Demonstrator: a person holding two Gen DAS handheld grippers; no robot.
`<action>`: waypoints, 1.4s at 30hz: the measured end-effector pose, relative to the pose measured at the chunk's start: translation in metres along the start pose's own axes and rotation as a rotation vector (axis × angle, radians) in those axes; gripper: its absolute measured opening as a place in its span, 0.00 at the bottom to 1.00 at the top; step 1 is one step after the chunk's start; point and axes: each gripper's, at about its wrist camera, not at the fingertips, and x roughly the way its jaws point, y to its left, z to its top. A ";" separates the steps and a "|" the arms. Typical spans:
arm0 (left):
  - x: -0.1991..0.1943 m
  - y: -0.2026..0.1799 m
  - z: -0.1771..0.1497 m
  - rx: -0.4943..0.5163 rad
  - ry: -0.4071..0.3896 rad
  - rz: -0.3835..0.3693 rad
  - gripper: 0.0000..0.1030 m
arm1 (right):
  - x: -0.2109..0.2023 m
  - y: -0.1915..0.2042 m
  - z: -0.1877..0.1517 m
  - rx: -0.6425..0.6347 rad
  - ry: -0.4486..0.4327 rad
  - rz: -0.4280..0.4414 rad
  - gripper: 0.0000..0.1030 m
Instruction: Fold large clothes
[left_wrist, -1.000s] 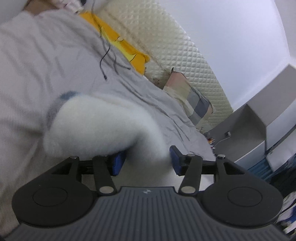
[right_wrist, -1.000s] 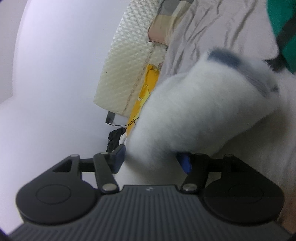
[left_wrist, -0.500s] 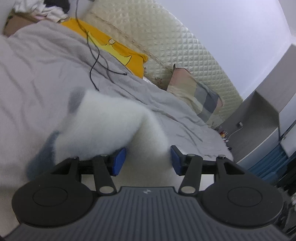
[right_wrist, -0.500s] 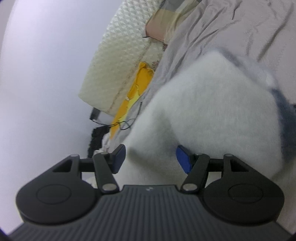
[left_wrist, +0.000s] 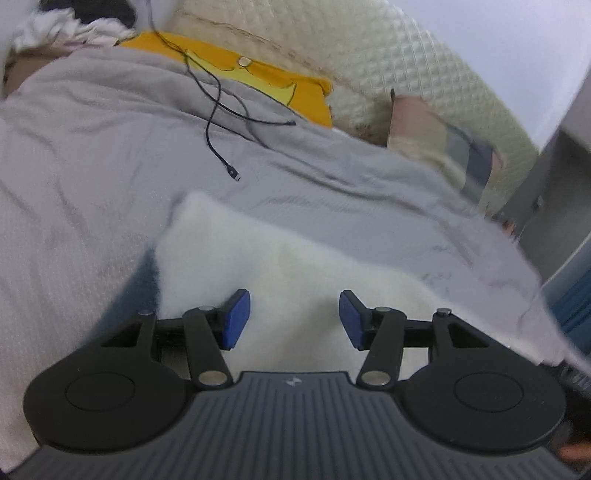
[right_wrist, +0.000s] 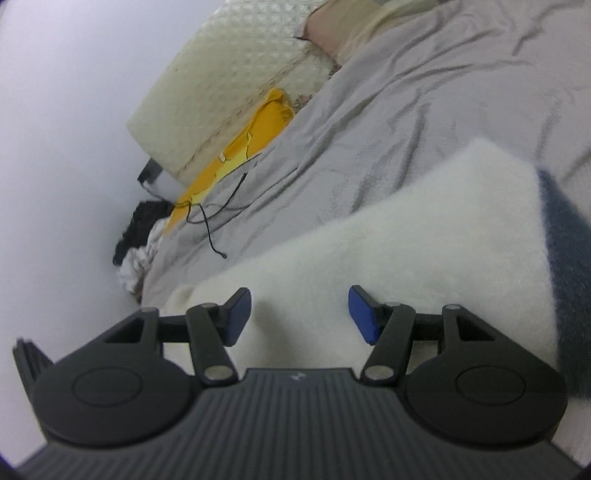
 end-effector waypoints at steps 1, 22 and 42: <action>0.007 -0.003 -0.001 0.043 0.012 0.022 0.58 | 0.004 0.000 -0.001 -0.035 0.001 -0.005 0.58; -0.040 -0.057 -0.042 0.242 -0.010 0.091 0.65 | -0.015 0.070 -0.042 -0.465 -0.045 -0.177 0.61; 0.002 -0.063 -0.066 0.301 0.032 0.118 0.75 | 0.020 0.062 -0.068 -0.572 -0.007 -0.263 0.70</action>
